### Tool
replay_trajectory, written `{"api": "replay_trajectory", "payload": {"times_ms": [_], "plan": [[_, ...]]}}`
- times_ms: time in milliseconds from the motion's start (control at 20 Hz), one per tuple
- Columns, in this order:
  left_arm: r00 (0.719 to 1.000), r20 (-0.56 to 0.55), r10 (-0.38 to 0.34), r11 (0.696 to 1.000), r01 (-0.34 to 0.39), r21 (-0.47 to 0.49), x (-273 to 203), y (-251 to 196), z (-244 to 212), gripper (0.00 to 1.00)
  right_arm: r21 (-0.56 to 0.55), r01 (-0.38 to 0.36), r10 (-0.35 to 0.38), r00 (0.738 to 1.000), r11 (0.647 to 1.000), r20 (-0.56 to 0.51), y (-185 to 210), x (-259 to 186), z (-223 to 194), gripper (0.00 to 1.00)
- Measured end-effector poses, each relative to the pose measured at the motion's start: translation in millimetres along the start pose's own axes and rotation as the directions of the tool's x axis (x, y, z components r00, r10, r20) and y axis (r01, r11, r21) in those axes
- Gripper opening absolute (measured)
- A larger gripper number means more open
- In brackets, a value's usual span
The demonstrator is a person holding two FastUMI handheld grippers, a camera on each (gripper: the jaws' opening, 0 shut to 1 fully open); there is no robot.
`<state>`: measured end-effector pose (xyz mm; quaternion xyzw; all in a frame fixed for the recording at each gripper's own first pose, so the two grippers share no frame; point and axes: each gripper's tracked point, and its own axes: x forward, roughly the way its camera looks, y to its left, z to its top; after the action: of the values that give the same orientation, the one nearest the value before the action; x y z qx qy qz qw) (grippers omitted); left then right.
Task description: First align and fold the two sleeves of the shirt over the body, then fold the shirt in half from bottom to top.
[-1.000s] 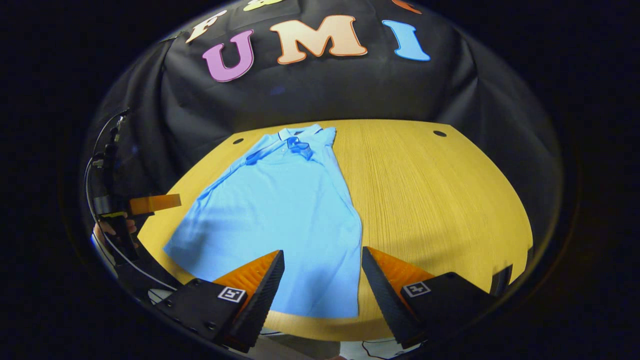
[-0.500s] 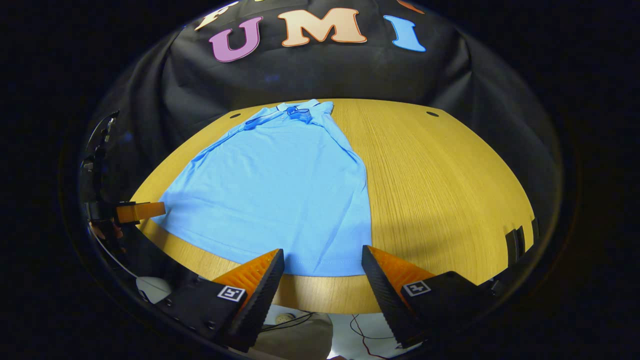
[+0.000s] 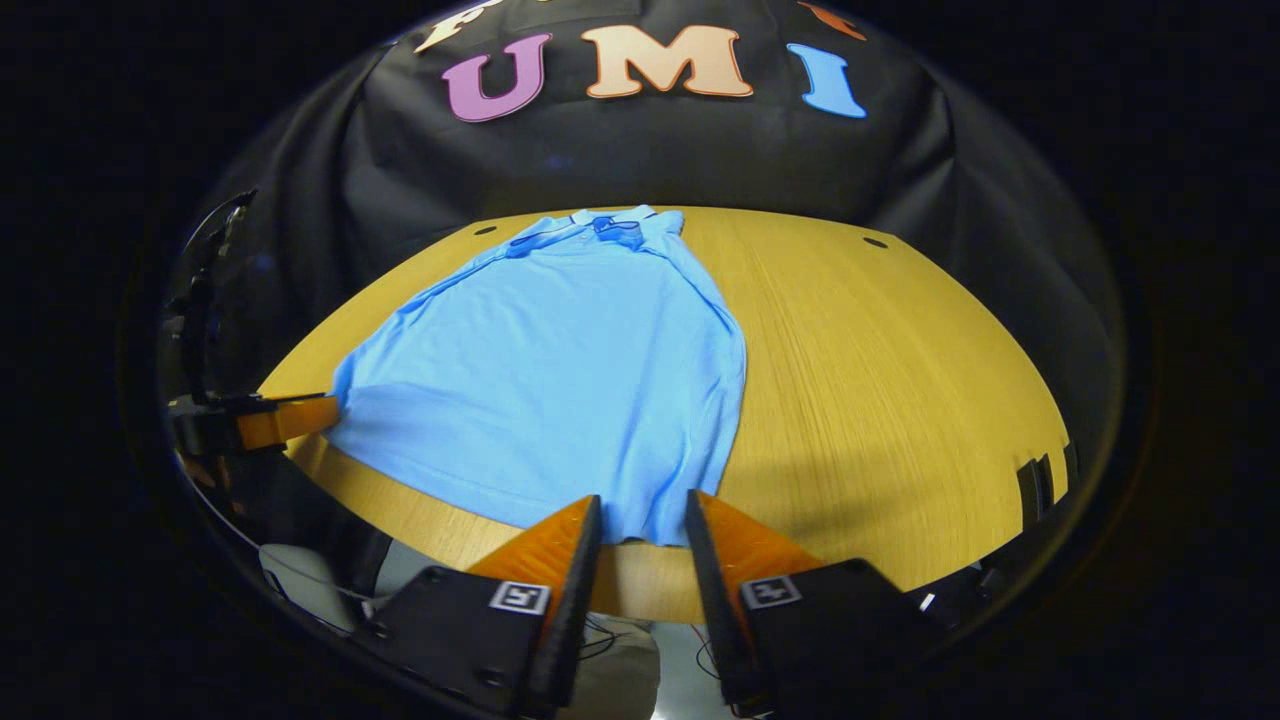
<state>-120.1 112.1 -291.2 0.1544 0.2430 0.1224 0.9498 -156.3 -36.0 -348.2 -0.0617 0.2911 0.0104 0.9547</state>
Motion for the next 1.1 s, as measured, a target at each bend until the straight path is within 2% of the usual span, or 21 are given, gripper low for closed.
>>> {"api": "replay_trajectory", "payload": {"times_ms": [50, 100, 150, 200, 250, 400, 600, 850, 1100], "plan": [[1.000, 0.000, -0.006, 1.000, 0.006, 0.004, -1.0, -1.0, 0.9, 0.06, 0.011, -0.002, 0.002, 1.000, 1.000, -0.002, 1.8, -0.6, -1.1, 0.31], [1.000, -0.005, -0.016, 1.000, 0.017, 0.002, -2.9, -1.3, -0.9, 0.04, 0.020, 0.000, 0.000, 1.000, 1.000, 0.002, 2.7, -2.1, -1.2, 0.19], [1.000, -0.003, -0.031, 1.000, 0.031, -0.007, -3.6, -1.6, 0.2, 0.02, 0.025, 0.000, 0.000, 1.000, 1.000, -0.003, 4.3, -2.6, -3.0, 0.12], [0.999, -0.008, -0.041, 0.999, 0.041, -0.020, -4.0, -2.1, -0.2, 0.01, 0.038, 0.010, -0.010, 1.000, 0.999, 0.006, 3.1, -2.6, -0.7, 0.12], [0.998, -0.017, -0.053, 0.998, 0.052, -0.030, -4.1, -1.8, -1.0, 0.00, 0.045, 0.012, -0.012, 1.000, 0.999, 0.006, 2.5, -3.1, -1.5, 0.04], [0.998, -0.023, -0.058, 0.996, 0.057, -0.066, -8.3, 2.1, 5.5, 0.00, 0.052, 0.011, -0.012, 1.000, 0.999, 0.014, 1.9, -7.6, 5.9, 0.04], [0.996, 0.036, -0.079, 0.992, 0.082, -0.095, -12.9, 2.2, 41.2, 0.00, 0.022, 0.013, -0.014, 0.997, 1.000, 0.070, 1.2, -13.0, 40.1, 0.04], [0.988, 0.121, -0.098, 0.988, 0.112, -0.109, -3.2, -0.8, 105.5, 0.00, 0.006, 0.017, -0.018, 0.988, 1.000, 0.152, -4.8, 4.8, 109.5, 0.04], [0.982, 0.168, -0.085, 0.985, 0.108, -0.131, 38.7, -0.4, 174.2, 0.00, 0.010, 0.000, -0.002, 0.979, 1.000, 0.202, -14.3, 48.8, 186.0, 0.04]]}}
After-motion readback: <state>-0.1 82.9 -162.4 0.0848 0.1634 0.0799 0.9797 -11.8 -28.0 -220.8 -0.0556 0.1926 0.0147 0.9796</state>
